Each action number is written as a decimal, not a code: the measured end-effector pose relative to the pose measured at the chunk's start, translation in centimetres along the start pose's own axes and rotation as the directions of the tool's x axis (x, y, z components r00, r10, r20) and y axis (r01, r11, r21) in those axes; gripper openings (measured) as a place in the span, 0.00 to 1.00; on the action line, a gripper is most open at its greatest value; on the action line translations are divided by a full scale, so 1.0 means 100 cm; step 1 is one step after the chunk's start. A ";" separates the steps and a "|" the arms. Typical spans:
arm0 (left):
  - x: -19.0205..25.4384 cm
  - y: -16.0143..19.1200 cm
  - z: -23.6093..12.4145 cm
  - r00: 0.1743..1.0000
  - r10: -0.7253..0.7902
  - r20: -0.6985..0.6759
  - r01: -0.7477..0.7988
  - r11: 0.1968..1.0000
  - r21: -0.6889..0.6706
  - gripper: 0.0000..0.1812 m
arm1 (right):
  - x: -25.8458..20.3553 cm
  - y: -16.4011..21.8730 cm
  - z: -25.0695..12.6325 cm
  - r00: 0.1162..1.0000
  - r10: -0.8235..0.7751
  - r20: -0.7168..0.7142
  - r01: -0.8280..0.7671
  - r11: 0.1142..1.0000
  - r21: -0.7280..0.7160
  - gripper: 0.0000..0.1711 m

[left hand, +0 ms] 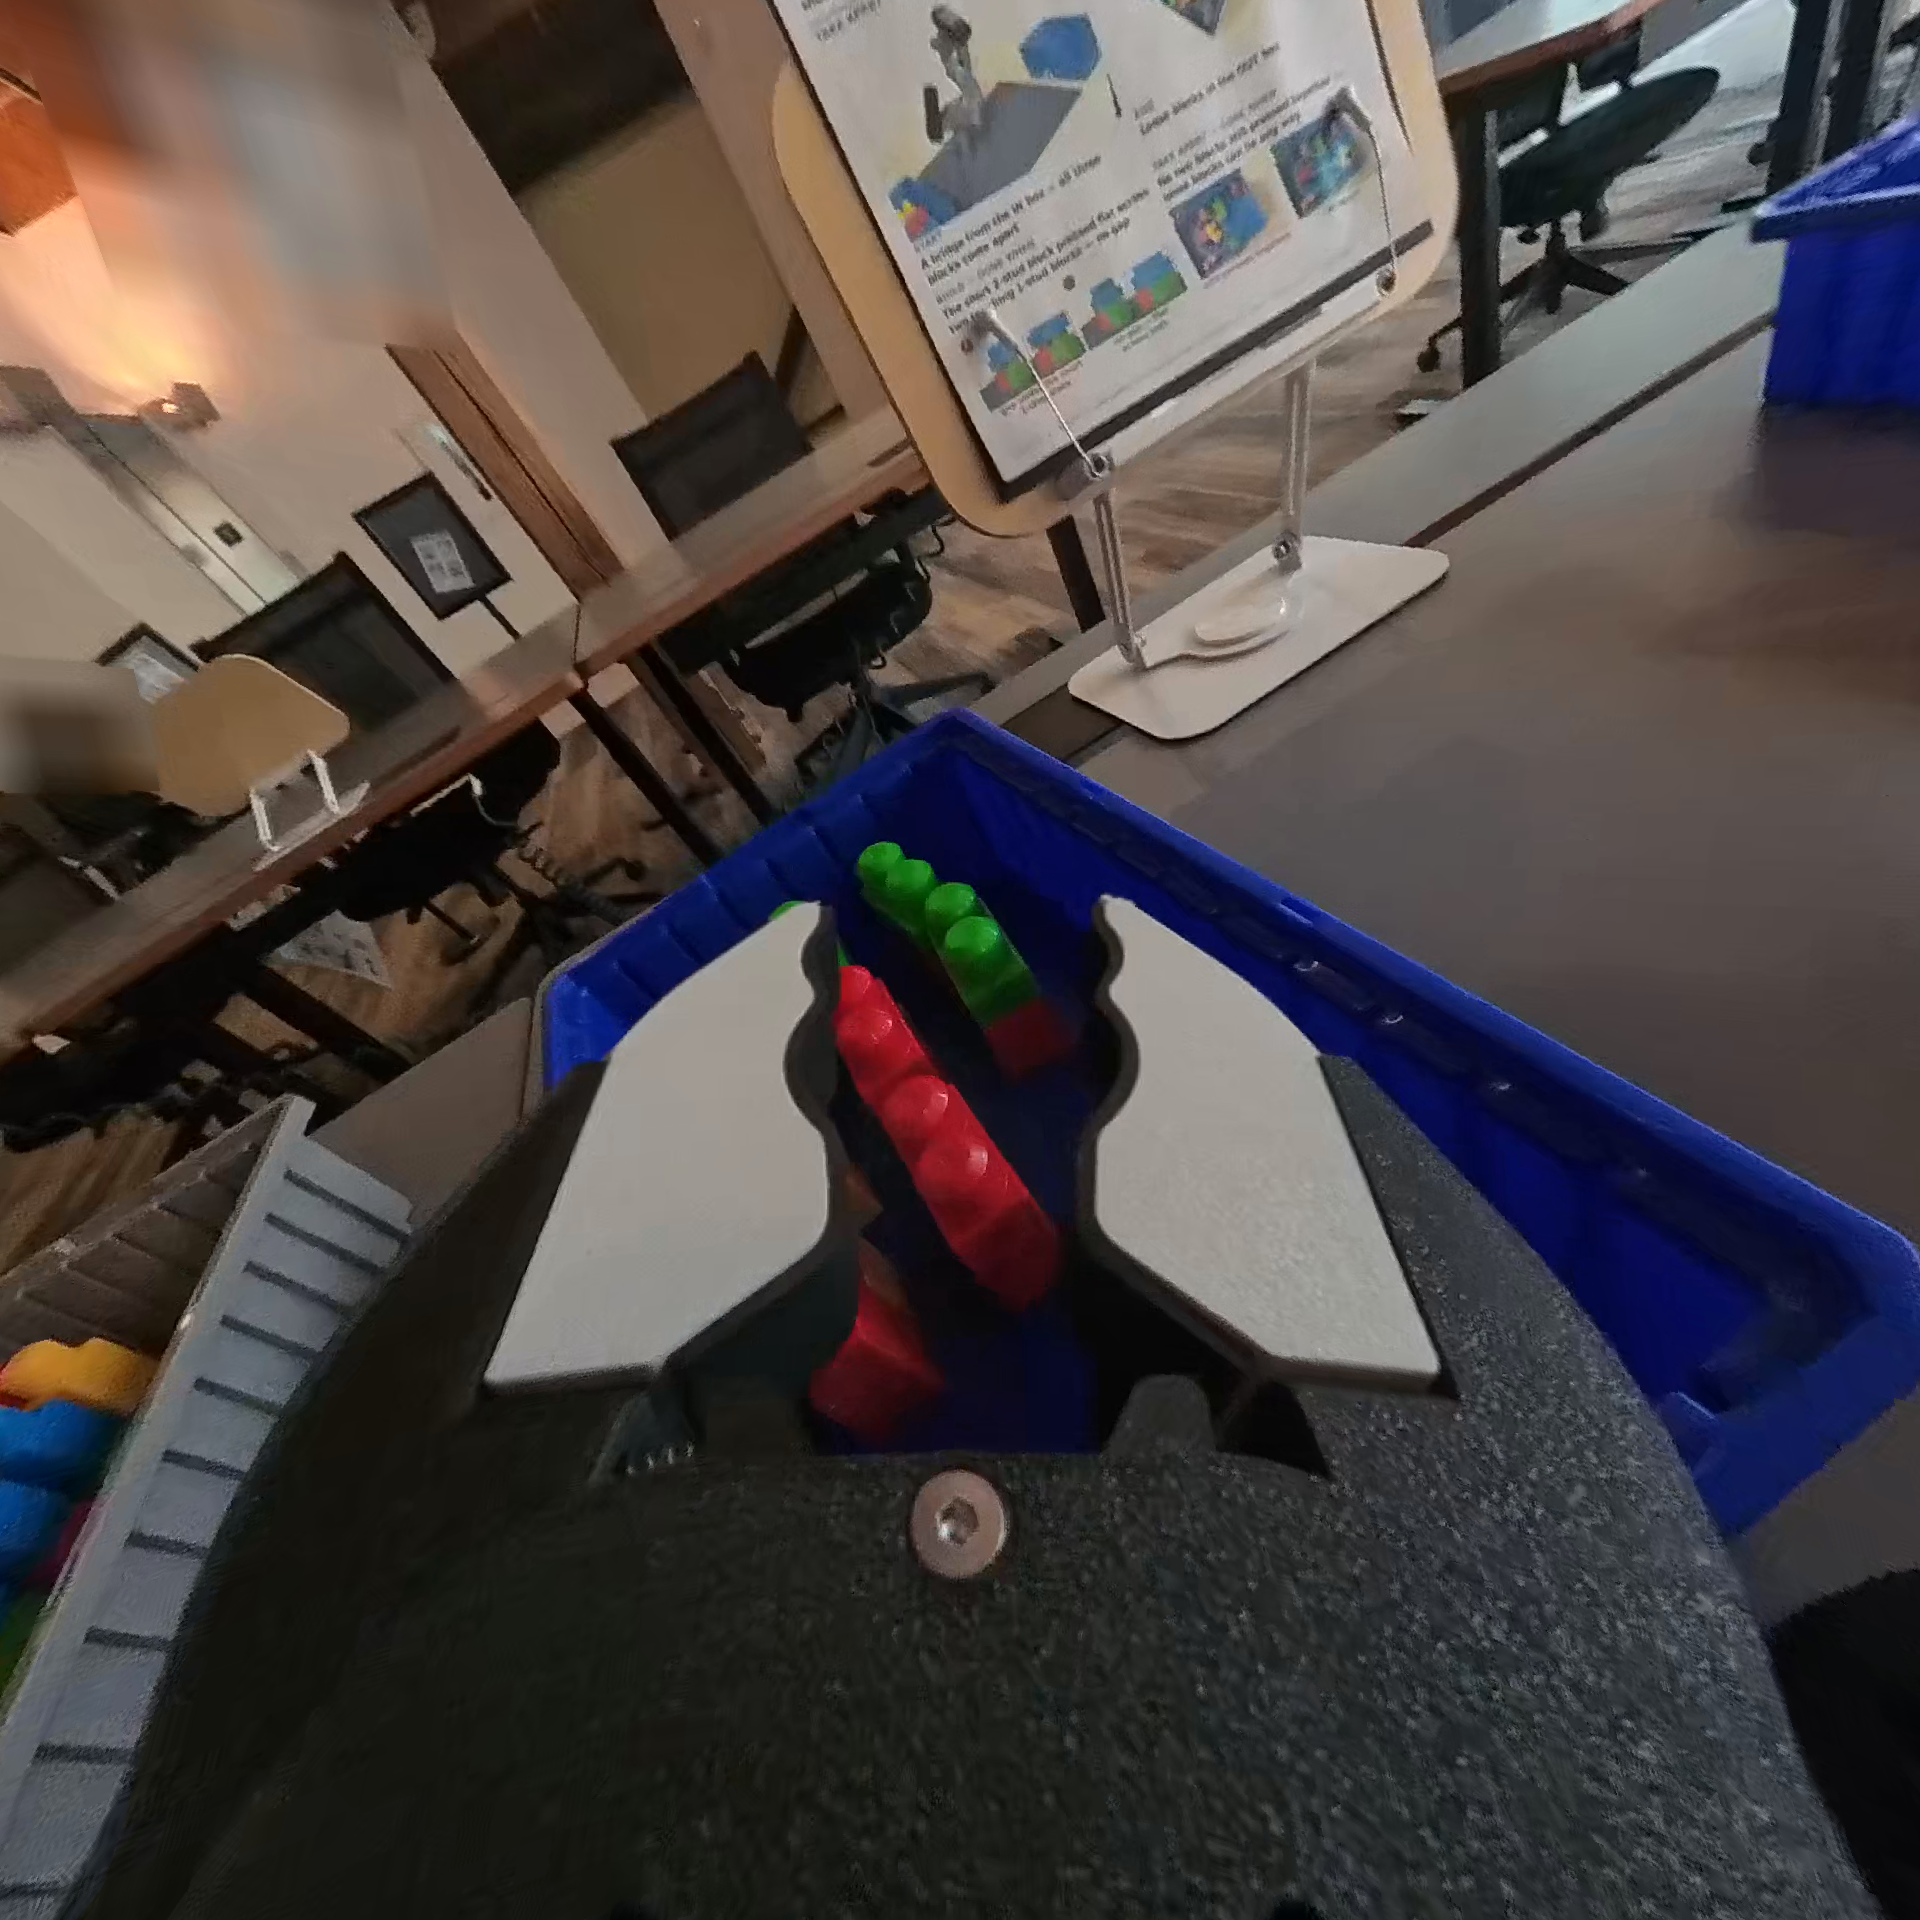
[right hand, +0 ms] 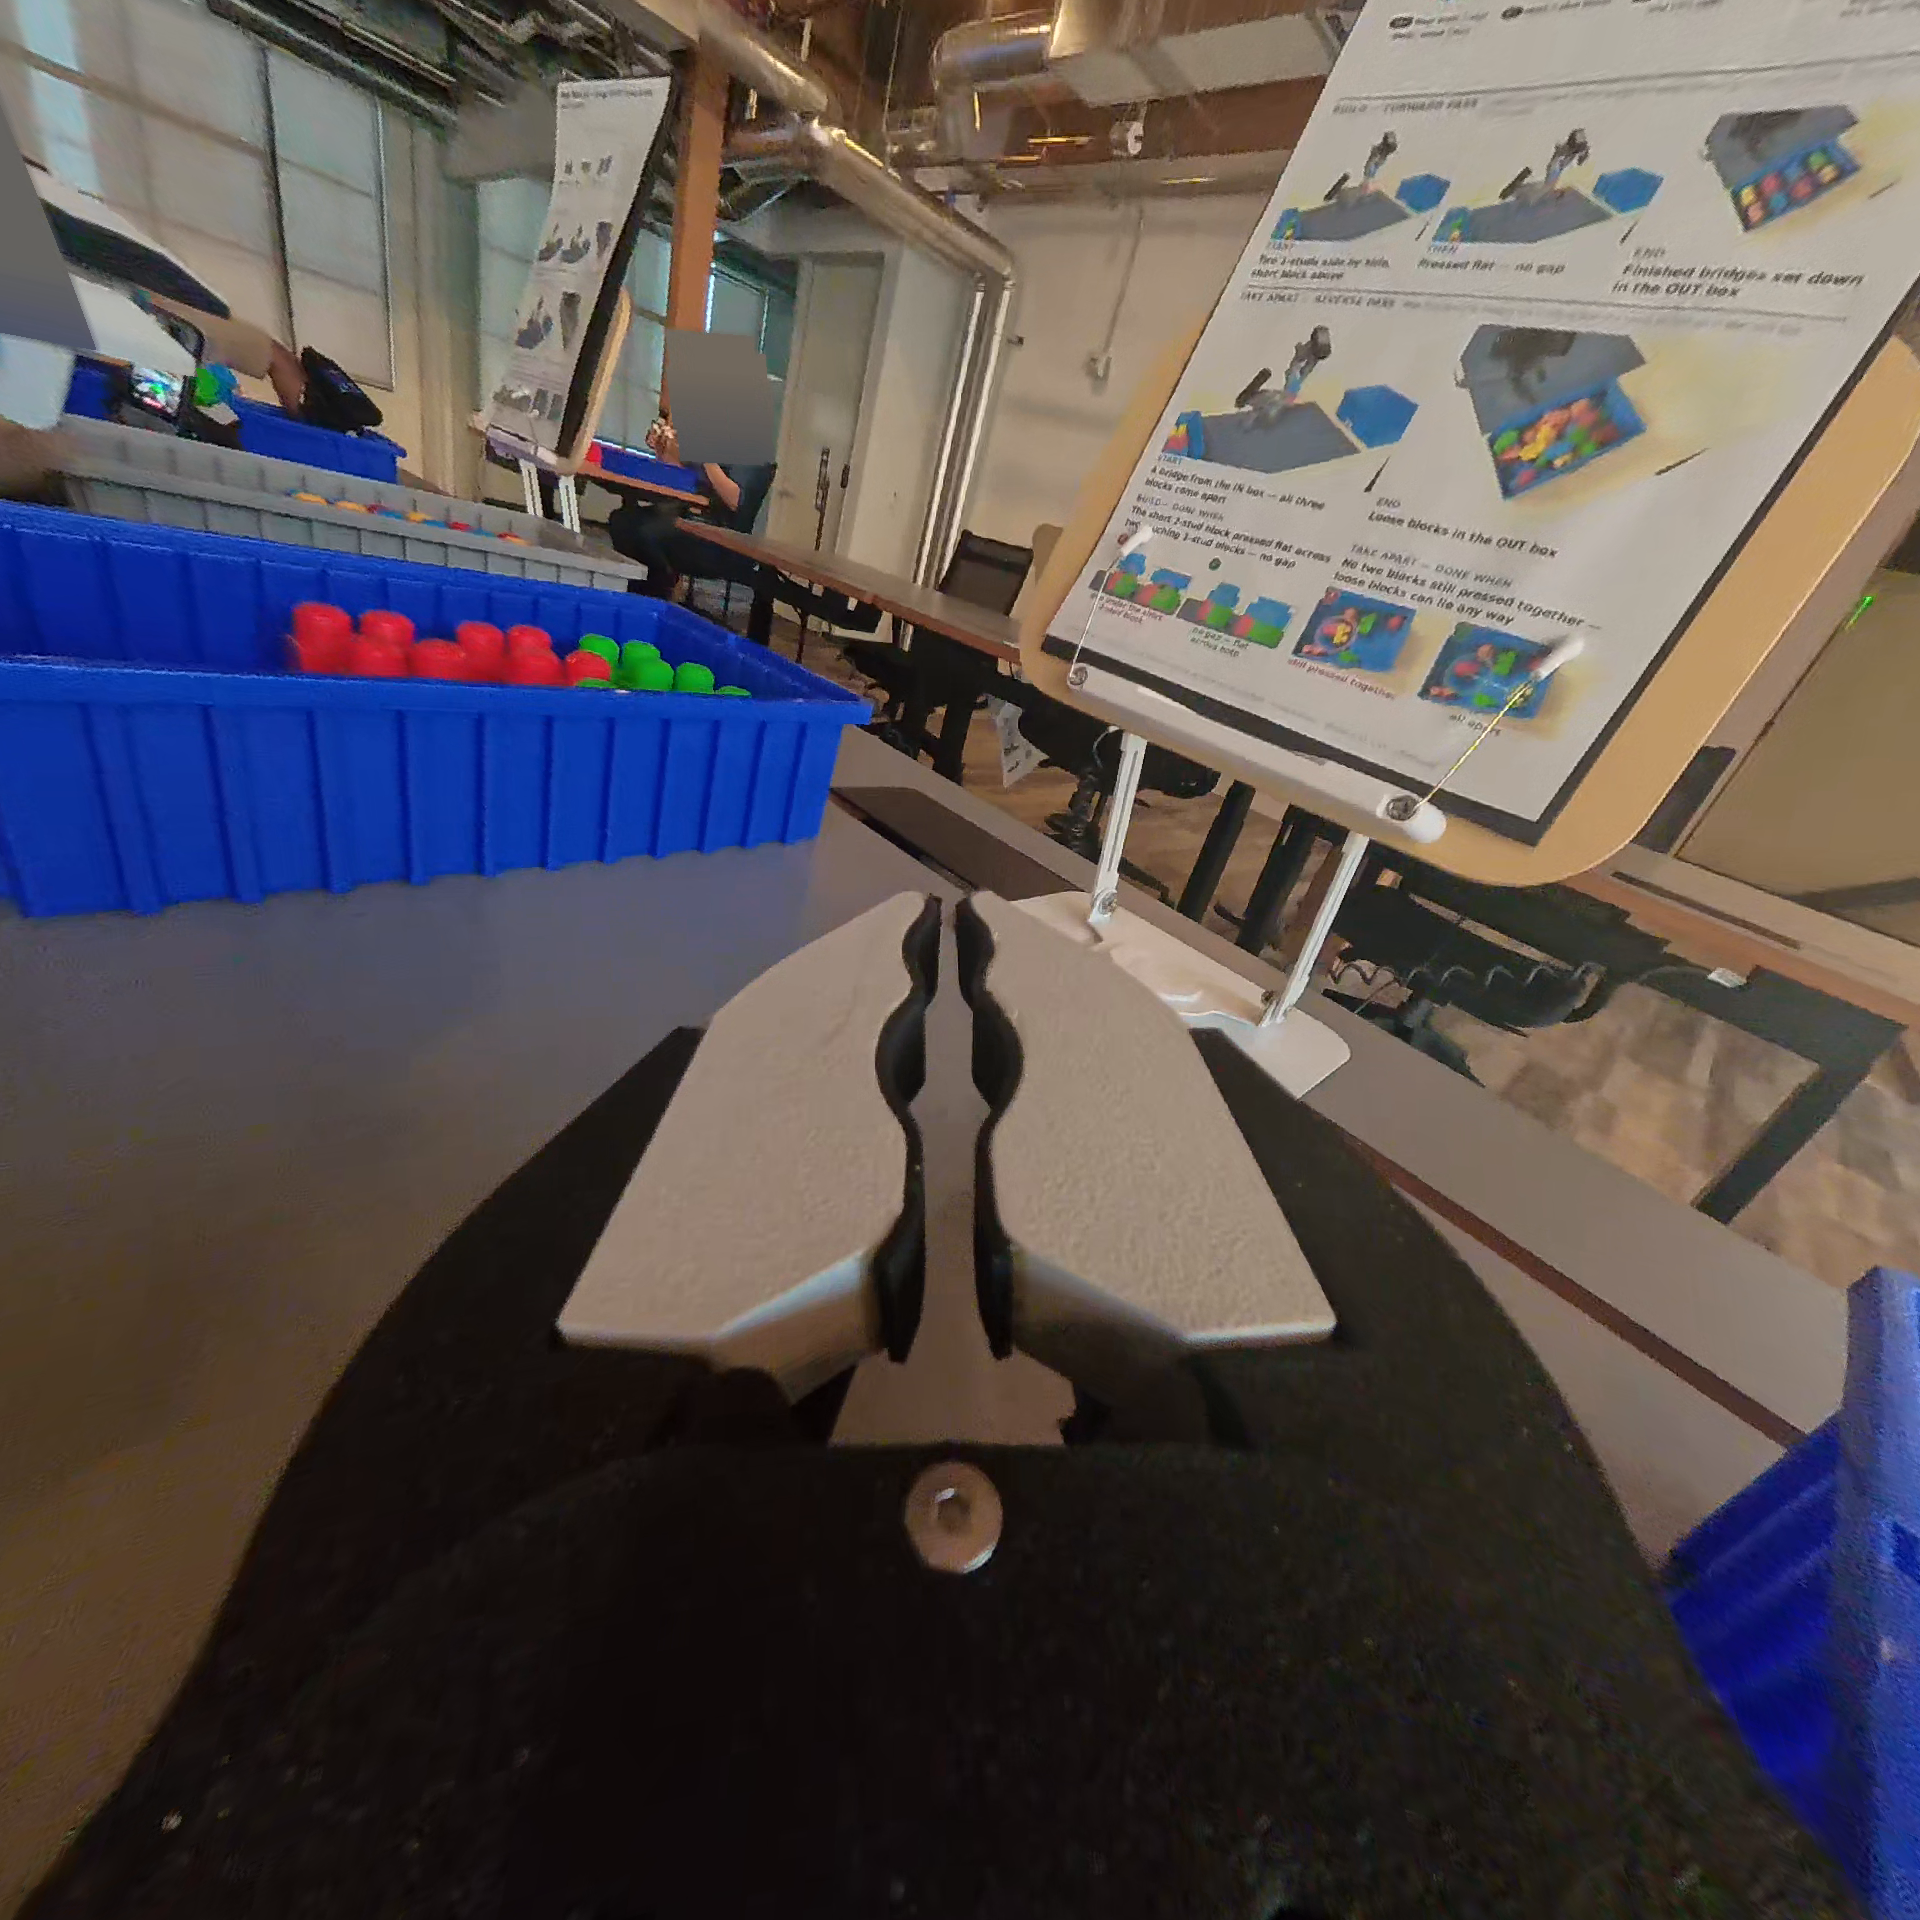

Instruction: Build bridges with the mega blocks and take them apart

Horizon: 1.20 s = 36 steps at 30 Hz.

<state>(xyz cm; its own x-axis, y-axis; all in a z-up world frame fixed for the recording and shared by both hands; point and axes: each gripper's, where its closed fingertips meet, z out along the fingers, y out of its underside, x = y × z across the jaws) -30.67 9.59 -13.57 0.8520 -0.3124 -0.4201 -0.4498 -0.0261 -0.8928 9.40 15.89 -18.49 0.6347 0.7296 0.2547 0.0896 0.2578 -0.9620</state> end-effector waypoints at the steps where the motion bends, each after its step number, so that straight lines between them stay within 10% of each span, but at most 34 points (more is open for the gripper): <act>1: 0.001 0.002 0.003 1.000 0.007 -0.016 -0.007 1.000 -0.014 0.27 | 0.000 0.001 0.001 1.000 0.006 0.002 -0.006 1.000 0.003 0.01; 36: -0.009 0.100 0.047 0.932 -0.041 -0.360 -0.157 0.850 -0.503 0.33 | 0.001 0.056 0.016 0.990 0.138 0.007 -0.134 0.972 -0.194 0.27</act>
<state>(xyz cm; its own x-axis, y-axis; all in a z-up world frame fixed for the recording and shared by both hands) -34.71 14.07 -22.88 0.7161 -0.6318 -0.2968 -0.6508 -0.4504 -0.6112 8.72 18.40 -23.68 0.6355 0.7626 0.1206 0.1512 0.0302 -0.9880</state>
